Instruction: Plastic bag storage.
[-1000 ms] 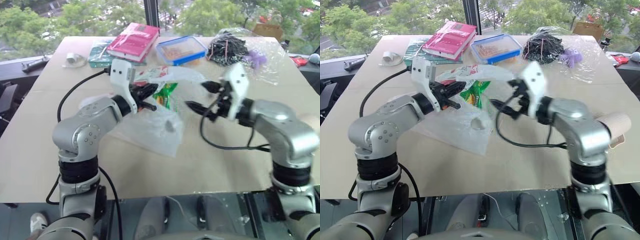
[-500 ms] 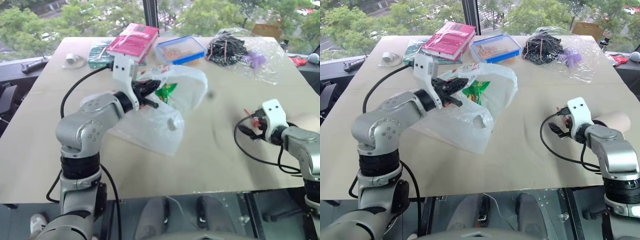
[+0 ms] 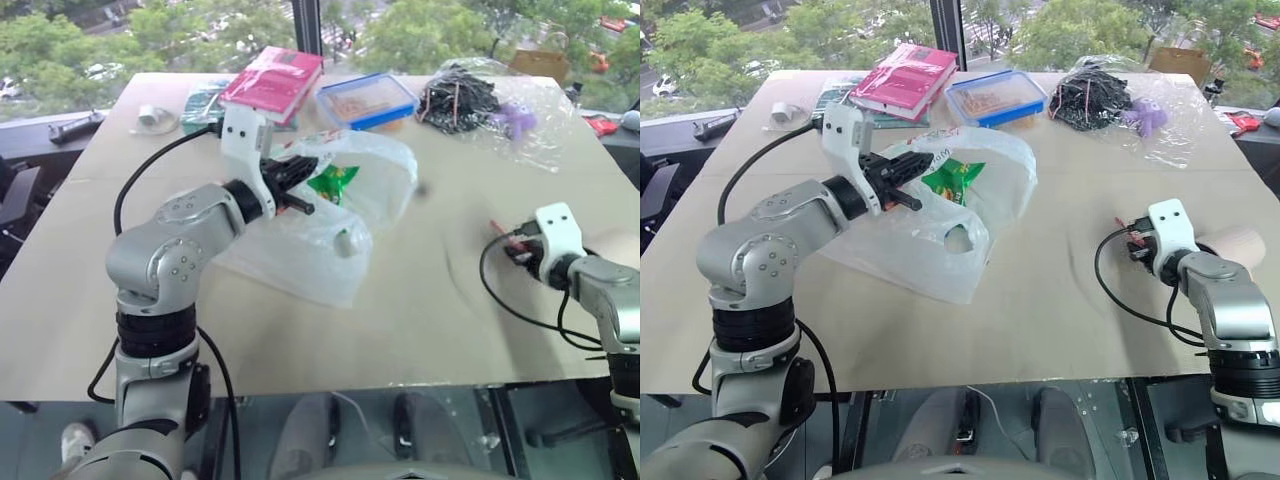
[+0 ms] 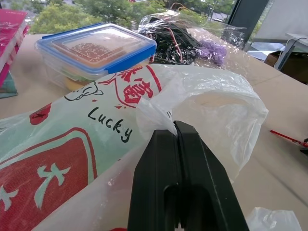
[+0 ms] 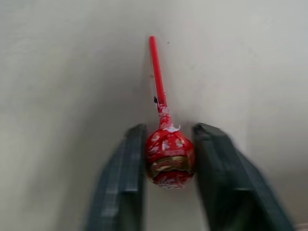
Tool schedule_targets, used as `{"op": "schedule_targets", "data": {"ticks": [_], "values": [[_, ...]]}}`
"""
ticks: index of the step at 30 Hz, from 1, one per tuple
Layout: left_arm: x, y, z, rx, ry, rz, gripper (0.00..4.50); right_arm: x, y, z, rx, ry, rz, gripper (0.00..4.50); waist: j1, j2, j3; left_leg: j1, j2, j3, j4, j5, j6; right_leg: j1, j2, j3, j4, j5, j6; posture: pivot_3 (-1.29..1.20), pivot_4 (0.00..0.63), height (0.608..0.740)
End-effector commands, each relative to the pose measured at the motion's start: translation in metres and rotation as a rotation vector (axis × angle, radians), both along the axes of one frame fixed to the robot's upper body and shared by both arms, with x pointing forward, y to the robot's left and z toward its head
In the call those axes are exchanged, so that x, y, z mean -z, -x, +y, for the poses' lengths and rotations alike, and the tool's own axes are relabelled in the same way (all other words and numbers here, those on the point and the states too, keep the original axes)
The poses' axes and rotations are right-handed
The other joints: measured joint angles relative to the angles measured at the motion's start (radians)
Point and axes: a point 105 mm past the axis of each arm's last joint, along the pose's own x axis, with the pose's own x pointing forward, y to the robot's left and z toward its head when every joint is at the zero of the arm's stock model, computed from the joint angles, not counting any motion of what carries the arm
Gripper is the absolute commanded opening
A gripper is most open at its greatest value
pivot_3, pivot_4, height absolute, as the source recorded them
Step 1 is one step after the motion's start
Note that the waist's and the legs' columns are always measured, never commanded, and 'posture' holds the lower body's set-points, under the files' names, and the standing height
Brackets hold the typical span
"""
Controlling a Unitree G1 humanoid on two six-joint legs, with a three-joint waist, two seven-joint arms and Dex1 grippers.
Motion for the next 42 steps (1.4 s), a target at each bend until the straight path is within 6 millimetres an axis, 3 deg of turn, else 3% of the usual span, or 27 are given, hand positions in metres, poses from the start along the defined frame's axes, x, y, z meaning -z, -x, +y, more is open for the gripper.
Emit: {"op": "schedule_targets", "data": {"ticks": [1, 3, 9, 11, 13, 17, 24, 26, 29, 32, 35, 42], "values": [[-0.012, 0.003, 0.000, 0.004, -0.006, -0.052, 0.00, -0.008, 0.007, 0.001, -0.066, 0.086, -0.029, 0.71, 0.000, 0.000, 0.000, 0.000, 0.000, 0.000, 0.000, 0.000, 0.000, 0.000, 0.000, 0.000, 0.000, 0.000, 0.000, 0.00, 0.150, 0.740], [-0.012, 0.004, 0.000, 0.008, -0.006, -0.052, 0.00, -0.018, 0.013, 0.022, -0.175, 0.056, -0.058, 0.71, 0.000, 0.000, 0.000, 0.000, 0.000, 0.000, 0.000, 0.000, 0.000, 0.000, 0.000, 0.000, -0.001, 0.000, 0.000, 0.00, 0.150, 0.740], [-0.016, 0.008, -0.002, 0.043, -0.004, -0.060, 0.00, -0.072, 0.038, 0.132, -0.633, -0.142, -0.178, 0.71, -0.024, 0.000, 0.000, 0.000, 0.002, 0.000, 0.000, -0.001, 0.002, 0.000, 0.002, 0.000, -0.001, 0.000, 0.000, 0.00, 0.150, 0.740], [-0.019, 0.014, -0.006, 0.089, -0.001, -0.067, 0.00, -0.079, 0.025, 0.161, -0.677, -0.132, -0.201, 0.71, -0.029, 0.000, 0.000, 0.001, 0.003, 0.000, 0.000, -0.002, 0.003, 0.000, 0.002, 0.000, -0.001, 0.000, 0.000, 0.00, 0.150, 0.740], [-0.021, 0.018, -0.008, 0.115, 0.006, -0.072, 0.00, -0.081, 0.013, 0.178, -0.683, -0.123, -0.207, 0.71, -0.026, 0.000, 0.000, 0.001, 0.002, 0.000, 0.000, -0.001, 0.002, 0.000, 0.002, 0.000, -0.001, 0.000, 0.000, 0.00, 0.150, 0.740], [-0.030, 0.027, -0.009, 0.146, 0.032, -0.091, 0.00, -0.072, -0.031, 0.212, -0.661, -0.013, -0.226, 0.71, -0.024, 0.000, 0.000, 0.000, 0.001, 0.000, 0.000, 0.000, 0.000, -0.001, 0.001, 0.000, -0.001, 0.000, 0.000, 0.00, 0.150, 0.740], [-0.025, 0.033, -0.006, 0.130, 0.024, -0.081, 0.00, -0.078, -0.068, 0.273, -0.739, -0.031, -0.329, 0.71, -0.031, 0.000, 0.000, -0.002, 0.000, -0.002, -0.002, 0.000, -0.001, -0.001, 0.001, -0.001, -0.004, 0.000, 0.000, 0.00, 0.150, 0.740], [-0.022, 0.031, -0.002, 0.106, 0.024, -0.076, 0.00, -0.081, -0.068, 0.290, -0.789, -0.094, -0.337, 1.71, -0.034, 0.000, 0.000, -0.001, 0.000, -0.001, -0.003, 0.001, -0.001, -0.001, 0.002, -0.001, -0.003, 0.000, 0.000, 0.00, 0.150, 0.740], [-0.021, 0.031, 0.000, 0.091, 0.025, -0.075, 0.00, -0.077, -0.066, 0.294, -0.825, -0.080, -0.348, 3.00, -0.028, 0.000, 0.000, -0.001, 0.001, -0.002, -0.005, 0.001, -0.003, -0.002, 0.002, -0.002, -0.003, 0.000, -0.001, 0.00, 0.150, 0.740], [-0.018, 0.027, 0.003, 0.066, 0.027, -0.069, 0.00, -0.077, -0.063, 0.283, -0.812, -0.076, -0.375, 4.46, -0.025, 0.000, 0.000, -0.001, 0.000, -0.003, -0.006, 0.001, -0.003, -0.002, 0.000, -0.003, -0.004, 0.000, 0.000, 0.00, 0.150, 0.740], [-0.016, 0.023, 0.007, 0.042, 0.041, -0.057, 0.00, -0.087, -0.046, 0.262, -0.821, -0.128, -0.402, 4.49, -0.022, 0.000, 0.000, -0.001, -0.001, -0.004, -0.006, 0.001, -0.003, -0.002, 0.000, -0.003, -0.004, 0.000, 0.000, 0.00, 0.150, 0.740], [-0.012, 0.014, 0.003, 0.060, 0.048, -0.045, 0.00, -0.134, 0.023, 0.196, -0.768, -0.231, -0.480, 4.49, -0.027, 0.000, 0.000, -0.002, 0.001, -0.003, -0.006, 0.002, -0.003, -0.003, 0.001, -0.003, -0.003, 0.000, 0.000, 0.00, 0.150, 0.740]]}}
